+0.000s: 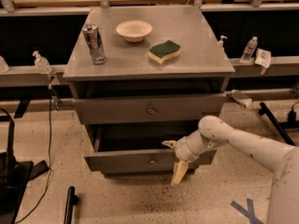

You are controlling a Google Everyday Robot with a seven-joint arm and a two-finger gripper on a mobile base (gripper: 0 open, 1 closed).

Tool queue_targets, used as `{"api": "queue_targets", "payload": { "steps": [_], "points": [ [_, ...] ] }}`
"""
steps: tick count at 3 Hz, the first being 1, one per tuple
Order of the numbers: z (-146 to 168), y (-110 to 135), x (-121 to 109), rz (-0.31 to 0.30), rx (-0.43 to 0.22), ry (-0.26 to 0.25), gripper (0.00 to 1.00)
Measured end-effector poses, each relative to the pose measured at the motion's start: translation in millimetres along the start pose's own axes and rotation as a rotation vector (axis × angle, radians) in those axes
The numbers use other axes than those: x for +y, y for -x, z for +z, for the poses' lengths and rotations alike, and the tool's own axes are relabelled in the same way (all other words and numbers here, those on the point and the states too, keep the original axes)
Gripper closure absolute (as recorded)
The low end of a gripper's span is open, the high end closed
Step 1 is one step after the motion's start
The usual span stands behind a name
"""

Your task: Open middle drawer

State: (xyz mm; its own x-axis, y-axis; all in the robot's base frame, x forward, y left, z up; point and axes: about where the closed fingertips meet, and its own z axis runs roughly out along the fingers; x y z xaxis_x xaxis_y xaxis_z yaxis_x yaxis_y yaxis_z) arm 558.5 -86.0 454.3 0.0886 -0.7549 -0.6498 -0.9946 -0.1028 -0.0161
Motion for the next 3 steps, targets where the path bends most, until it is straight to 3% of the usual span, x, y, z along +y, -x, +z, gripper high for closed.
{"api": "queue_targets", "payload": {
  "steps": [1, 2, 3],
  "points": [
    [6.2, -42.8, -15.8, 0.075, 0.097, 0.013, 0.00],
    [6.3, -45.2, -16.8, 0.079, 0.098, 0.012, 0.00],
    [0.5, -35.5, -1.9, 0.065, 0.105, 0.032, 0.00]
  ]
}}
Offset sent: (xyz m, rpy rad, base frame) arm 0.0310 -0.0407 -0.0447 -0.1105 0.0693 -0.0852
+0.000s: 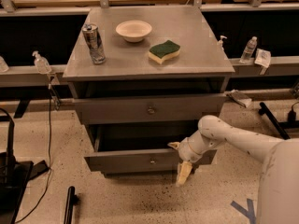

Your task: Open middle drawer

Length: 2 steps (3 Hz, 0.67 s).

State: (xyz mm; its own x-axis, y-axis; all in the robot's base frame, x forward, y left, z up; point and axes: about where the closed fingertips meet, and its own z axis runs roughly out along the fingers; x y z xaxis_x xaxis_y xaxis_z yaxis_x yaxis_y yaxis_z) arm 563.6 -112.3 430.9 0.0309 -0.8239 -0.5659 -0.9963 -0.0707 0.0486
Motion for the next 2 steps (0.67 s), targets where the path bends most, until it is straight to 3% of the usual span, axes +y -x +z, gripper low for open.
{"api": "queue_targets", "payload": {
  "steps": [2],
  "points": [
    [-13.3, 16.0, 45.1, -0.008, 0.021, 0.070, 0.00]
  ]
}}
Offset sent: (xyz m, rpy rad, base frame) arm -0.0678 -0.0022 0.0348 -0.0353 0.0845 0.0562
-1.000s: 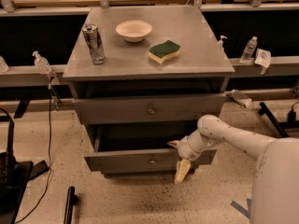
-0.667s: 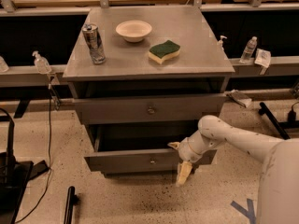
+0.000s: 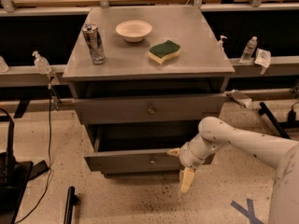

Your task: Open middle drawer

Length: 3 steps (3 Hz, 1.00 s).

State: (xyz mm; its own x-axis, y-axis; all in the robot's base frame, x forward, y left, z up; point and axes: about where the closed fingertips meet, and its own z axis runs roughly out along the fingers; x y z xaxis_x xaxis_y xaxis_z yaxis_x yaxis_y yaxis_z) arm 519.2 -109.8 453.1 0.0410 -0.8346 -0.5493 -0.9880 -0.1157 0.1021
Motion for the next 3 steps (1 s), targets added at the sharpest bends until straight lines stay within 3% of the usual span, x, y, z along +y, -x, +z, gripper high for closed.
{"api": "queue_targets", "payload": {
  "steps": [1, 3],
  "points": [
    [-2.6, 5.9, 2.8, -0.016, -0.021, -0.020, 0.00],
    [-25.5, -2.1, -45.6, -0.042, -0.015, -0.113, 0.00]
  ]
}}
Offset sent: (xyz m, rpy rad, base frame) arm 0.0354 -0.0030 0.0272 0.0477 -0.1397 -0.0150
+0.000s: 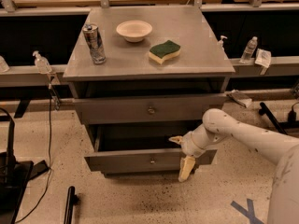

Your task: Open middle drawer

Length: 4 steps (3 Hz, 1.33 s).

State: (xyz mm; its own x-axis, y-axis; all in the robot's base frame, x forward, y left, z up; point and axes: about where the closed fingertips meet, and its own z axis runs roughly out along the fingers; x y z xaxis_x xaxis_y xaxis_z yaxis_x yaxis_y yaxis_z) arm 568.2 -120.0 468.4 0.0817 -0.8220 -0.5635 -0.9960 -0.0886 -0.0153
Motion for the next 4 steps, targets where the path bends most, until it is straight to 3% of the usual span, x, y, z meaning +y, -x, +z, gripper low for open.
{"api": "queue_targets", "payload": {
  "steps": [1, 2, 3, 4],
  "points": [
    [-0.9, -17.4, -33.1, 0.044, -0.003, -0.063, 0.00],
    [2.5, -30.2, -60.8, 0.105, -0.016, -0.132, 0.15],
    [5.5, -34.6, -82.8, 0.147, -0.028, -0.184, 0.38],
    [4.1, -32.6, -93.3, 0.166, -0.054, -0.204, 0.61]
  ]
}}
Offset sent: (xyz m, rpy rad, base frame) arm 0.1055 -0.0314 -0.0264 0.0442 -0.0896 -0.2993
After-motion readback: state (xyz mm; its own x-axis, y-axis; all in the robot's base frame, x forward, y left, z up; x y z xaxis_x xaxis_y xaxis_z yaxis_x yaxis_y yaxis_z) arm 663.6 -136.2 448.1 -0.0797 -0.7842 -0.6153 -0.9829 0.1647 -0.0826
